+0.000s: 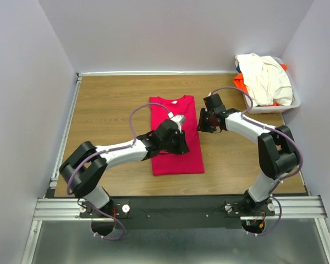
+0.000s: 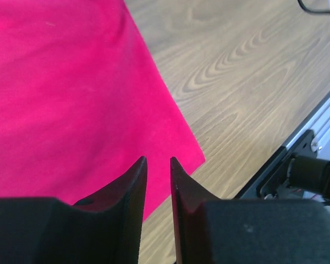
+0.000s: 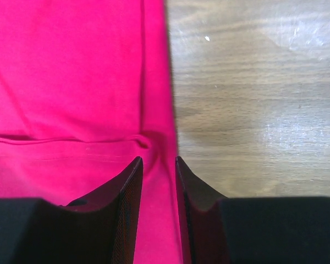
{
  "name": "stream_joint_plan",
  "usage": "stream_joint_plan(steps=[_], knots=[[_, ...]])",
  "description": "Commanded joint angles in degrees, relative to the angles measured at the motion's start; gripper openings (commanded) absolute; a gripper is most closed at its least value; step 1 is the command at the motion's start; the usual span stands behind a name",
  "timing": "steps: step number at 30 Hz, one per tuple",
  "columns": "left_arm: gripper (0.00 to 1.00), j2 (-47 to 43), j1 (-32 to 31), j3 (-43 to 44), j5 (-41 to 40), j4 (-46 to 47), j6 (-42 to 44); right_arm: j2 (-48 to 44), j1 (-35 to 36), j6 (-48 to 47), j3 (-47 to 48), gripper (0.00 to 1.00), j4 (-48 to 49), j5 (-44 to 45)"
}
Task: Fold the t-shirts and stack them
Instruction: Fold the tshirt
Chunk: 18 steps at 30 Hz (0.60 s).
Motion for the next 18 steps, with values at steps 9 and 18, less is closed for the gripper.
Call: stream_joint_plan(steps=[9, 18], knots=[[0.27, 11.98, -6.05, 5.15, 3.35, 9.12, -1.06, 4.75, 0.12, -1.89, 1.95, 0.36, 1.85, -0.23], [0.19, 16.65, -7.45, 6.21, 2.91, 9.73, -2.29, 5.10, 0.30, -1.46, 1.78, 0.36, 2.91, -2.86]])
